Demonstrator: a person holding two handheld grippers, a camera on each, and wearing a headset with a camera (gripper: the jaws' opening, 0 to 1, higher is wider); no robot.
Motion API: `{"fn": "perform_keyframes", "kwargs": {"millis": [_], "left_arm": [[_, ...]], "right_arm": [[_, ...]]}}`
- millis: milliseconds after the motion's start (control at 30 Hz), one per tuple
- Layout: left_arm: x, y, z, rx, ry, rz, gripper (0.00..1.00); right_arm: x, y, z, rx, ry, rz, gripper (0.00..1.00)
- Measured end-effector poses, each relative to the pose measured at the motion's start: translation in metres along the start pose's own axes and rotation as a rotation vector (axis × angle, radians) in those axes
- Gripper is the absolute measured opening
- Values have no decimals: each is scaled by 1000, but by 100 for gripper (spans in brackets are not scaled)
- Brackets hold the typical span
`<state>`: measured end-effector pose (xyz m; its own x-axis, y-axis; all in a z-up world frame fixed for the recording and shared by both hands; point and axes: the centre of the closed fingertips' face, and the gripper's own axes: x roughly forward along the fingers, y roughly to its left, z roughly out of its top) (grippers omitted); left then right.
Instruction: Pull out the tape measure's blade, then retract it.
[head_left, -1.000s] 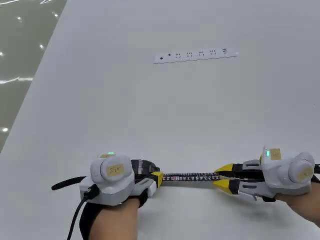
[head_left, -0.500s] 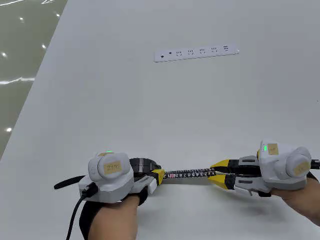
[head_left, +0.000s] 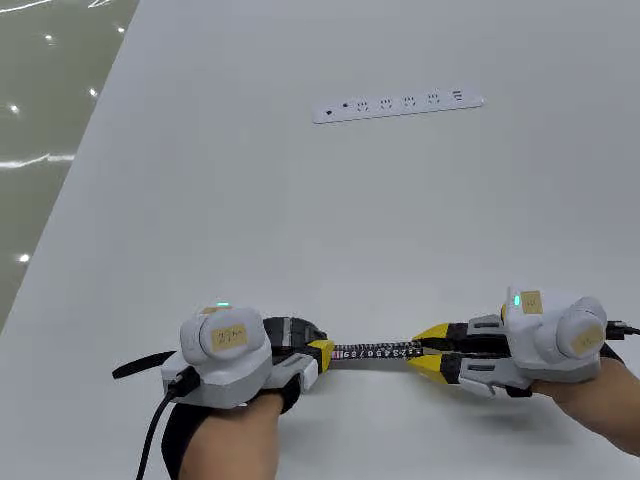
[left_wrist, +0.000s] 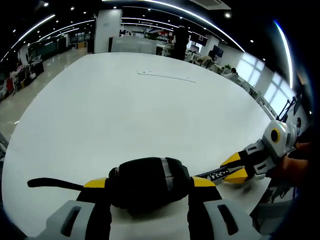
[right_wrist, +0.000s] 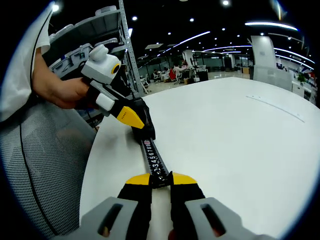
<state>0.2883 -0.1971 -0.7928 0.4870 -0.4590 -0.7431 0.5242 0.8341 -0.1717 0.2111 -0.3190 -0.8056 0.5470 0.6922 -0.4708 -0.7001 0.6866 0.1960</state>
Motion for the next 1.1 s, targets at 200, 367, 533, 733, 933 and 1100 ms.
{"fn": "perform_keyframes", "kwargs": {"millis": [200, 367, 533, 733, 933, 1100], "left_arm": [[0, 0, 0, -3, -1, -3, 59], [0, 0, 0, -2, -7, -4, 60], [0, -1, 1, 7, -19, 5, 61], [0, -1, 1, 17, -22, 7, 61], [0, -1, 0, 23, -2, 9, 59], [0, 0, -2, 23, 3, 5, 58]], "right_arm": [[1, 1, -1, -12, 3, 2, 11], [1, 2, -2, -17, 4, -10, 11], [1, 3, -3, -11, -2, -21, 12], [1, 3, -4, -4, -3, -26, 12], [1, 3, -4, -6, -5, -27, 12], [11, 6, 4, -4, -28, -25, 12]]}}
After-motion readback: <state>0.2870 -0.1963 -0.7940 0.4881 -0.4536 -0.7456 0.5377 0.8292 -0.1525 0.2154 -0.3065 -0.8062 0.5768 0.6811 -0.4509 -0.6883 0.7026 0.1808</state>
